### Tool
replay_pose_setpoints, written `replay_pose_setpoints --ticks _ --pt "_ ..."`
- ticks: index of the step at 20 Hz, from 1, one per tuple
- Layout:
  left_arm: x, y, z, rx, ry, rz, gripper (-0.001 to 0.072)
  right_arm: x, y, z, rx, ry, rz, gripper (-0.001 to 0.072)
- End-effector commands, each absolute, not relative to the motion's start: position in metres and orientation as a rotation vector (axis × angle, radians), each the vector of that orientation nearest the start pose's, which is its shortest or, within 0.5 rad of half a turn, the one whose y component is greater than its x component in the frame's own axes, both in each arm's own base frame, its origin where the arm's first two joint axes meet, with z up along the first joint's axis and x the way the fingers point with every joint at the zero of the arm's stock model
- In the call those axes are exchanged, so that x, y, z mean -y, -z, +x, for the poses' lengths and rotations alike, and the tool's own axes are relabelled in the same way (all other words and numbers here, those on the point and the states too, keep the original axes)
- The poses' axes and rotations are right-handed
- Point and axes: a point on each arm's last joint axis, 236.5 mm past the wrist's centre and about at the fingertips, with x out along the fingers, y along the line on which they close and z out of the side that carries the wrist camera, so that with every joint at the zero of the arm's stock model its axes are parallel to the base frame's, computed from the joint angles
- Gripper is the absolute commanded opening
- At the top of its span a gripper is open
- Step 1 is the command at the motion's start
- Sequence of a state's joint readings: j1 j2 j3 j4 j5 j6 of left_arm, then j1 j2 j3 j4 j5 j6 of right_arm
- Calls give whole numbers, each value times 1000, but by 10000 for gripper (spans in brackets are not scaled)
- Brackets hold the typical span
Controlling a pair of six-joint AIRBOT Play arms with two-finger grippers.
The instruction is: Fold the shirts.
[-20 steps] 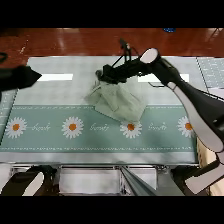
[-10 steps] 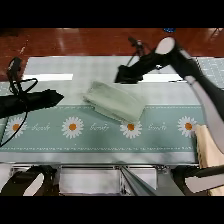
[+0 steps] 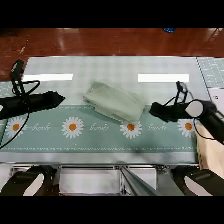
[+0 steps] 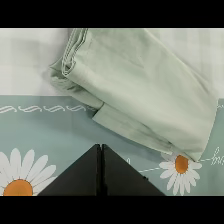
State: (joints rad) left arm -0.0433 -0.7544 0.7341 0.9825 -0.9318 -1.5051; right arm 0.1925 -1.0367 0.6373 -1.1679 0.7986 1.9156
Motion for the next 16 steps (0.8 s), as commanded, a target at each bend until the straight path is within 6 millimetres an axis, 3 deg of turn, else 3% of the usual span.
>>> replay_pose_setpoints --ticks 1,4,7,9,10,13,16 --pt "119 -79 311 -924 338 -468 22 -175 80 305 -1279 -161 868 414" --pt "119 -79 311 -924 337 -468 22 -205 91 320 -1350 -273 925 414" --pt "118 -79 312 -919 334 -469 22 -214 95 342 -1344 -300 943 390" --pt "118 -76 313 -926 333 -470 22 -223 83 359 -1308 -383 902 114" --pt "118 -74 313 -932 331 -471 22 -231 72 367 -1288 -454 868 21" --pt "119 -67 315 -954 326 -475 22 -238 21 398 -1214 -591 743 20" --pt "119 -61 316 -971 322 -478 23 -218 -48 437 -1130 -616 614 20"
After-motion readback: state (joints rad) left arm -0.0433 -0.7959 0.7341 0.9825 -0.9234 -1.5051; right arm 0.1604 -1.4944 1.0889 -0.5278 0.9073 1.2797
